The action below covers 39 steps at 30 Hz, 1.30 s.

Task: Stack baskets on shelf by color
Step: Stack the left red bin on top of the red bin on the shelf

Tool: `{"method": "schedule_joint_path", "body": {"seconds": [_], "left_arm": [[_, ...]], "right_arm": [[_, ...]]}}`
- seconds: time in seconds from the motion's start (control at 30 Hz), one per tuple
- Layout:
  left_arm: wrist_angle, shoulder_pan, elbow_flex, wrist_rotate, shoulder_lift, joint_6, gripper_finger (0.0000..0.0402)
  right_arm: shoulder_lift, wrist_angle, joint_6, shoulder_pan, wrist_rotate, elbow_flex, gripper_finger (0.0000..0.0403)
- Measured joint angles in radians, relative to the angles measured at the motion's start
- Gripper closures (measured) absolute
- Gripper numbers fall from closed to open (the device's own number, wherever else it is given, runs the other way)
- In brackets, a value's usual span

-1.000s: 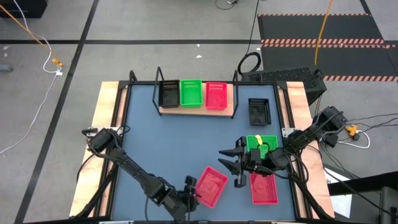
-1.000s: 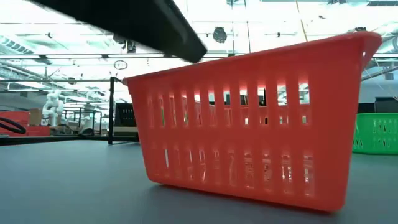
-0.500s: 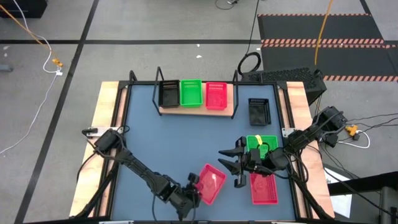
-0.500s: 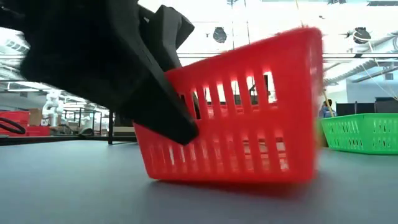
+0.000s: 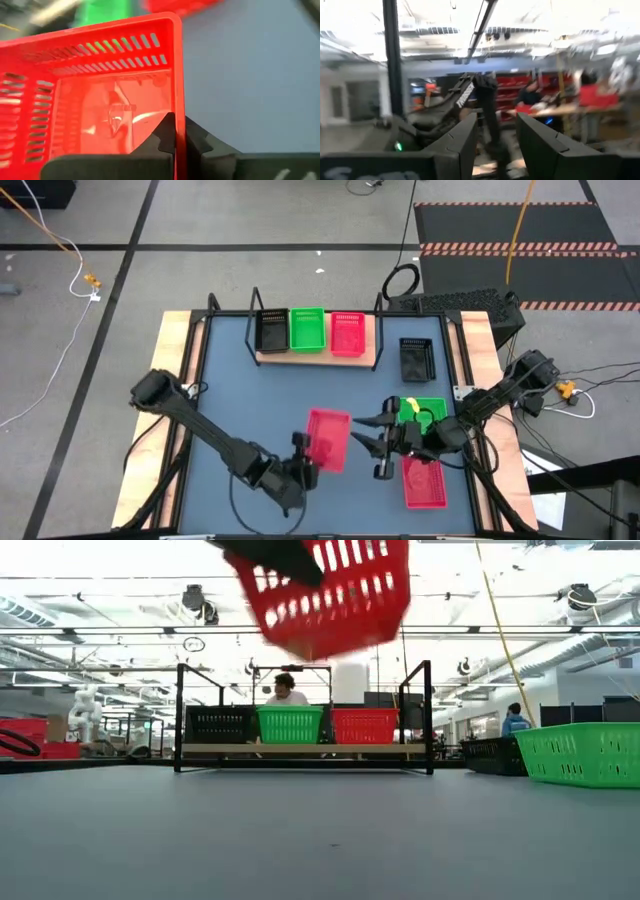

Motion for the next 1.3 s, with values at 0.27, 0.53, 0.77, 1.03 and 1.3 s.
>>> {"method": "schedule_joint_path", "body": {"seconds": [0.27,0.53,0.77,1.03,1.3], "left_arm": [[-0.057,0.239,0.001,-0.049,-0.109,0.230,0.0394],[0.081,0.567,0.000,0.185,-0.108,0.441,0.0394],[0.119,0.740,-0.004,0.319,-0.108,0.440,0.0391],[0.271,0.790,-0.052,0.368,-0.093,0.531,0.0394],[0.395,0.826,-0.051,0.426,-0.030,0.545,0.0394]], "right_arm": [[-0.074,-0.165,-0.033,-0.016,0.074,-0.010,0.0273],[-0.064,-0.118,-0.011,-0.083,0.072,-0.010,0.0273],[-0.064,-0.111,0.006,-0.137,0.071,-0.010,0.0273],[-0.063,-0.263,0.078,-0.170,0.072,-0.010,0.0273],[-0.064,-0.310,0.083,-0.191,0.074,-0.009,0.0273]]}}
